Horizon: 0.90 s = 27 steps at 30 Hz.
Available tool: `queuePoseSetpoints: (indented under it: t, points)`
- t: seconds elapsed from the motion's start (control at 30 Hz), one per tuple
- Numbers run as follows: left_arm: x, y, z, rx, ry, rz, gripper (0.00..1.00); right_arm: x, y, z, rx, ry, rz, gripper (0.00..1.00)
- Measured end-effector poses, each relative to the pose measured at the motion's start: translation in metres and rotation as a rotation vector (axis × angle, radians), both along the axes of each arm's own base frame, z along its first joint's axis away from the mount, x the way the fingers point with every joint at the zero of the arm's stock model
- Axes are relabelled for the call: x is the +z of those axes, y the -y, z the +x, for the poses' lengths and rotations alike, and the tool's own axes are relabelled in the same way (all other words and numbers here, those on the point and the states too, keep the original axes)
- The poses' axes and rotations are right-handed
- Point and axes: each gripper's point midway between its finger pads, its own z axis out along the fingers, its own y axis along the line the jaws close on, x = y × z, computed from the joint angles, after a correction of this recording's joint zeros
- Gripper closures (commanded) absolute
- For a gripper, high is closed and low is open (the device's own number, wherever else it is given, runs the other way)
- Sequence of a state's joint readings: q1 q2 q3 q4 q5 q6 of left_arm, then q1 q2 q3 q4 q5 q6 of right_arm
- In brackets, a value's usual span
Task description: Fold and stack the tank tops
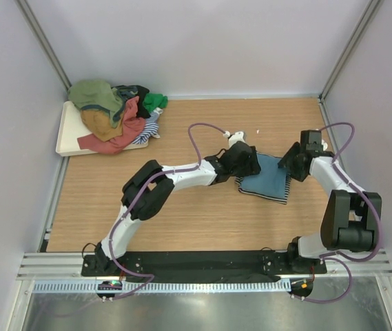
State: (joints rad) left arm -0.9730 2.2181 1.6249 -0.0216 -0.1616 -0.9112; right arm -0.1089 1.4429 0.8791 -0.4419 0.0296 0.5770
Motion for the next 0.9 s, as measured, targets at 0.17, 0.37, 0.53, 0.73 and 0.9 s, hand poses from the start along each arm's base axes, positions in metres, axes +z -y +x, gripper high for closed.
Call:
queuePoseSetpoints:
  t: [0.17, 0.37, 0.53, 0.73, 0.9]
  points:
    - [0.002, -0.013, -0.007, 0.002, -0.015, 0.022, 0.28, 0.026, 0.004, -0.019, -0.02, 0.056, -0.032, 0.21]
    - [0.023, -0.035, -0.03, -0.003, -0.05, -0.005, 0.27, 0.071, 0.0, -0.039, -0.018, 0.217, -0.039, 0.4]
    - [0.023, -0.041, -0.041, -0.012, -0.077, -0.039, 0.34, 0.042, -0.007, -0.055, 0.002, 0.145, -0.013, 0.51]
    - [0.015, -0.038, -0.052, -0.036, -0.117, -0.06, 0.43, 0.01, -0.018, -0.072, 0.032, 0.053, 0.043, 0.49]
    - [0.022, -0.029, -0.057, -0.053, -0.126, -0.104, 0.7, 0.005, -0.023, -0.075, 0.046, 0.043, 0.067, 0.64]
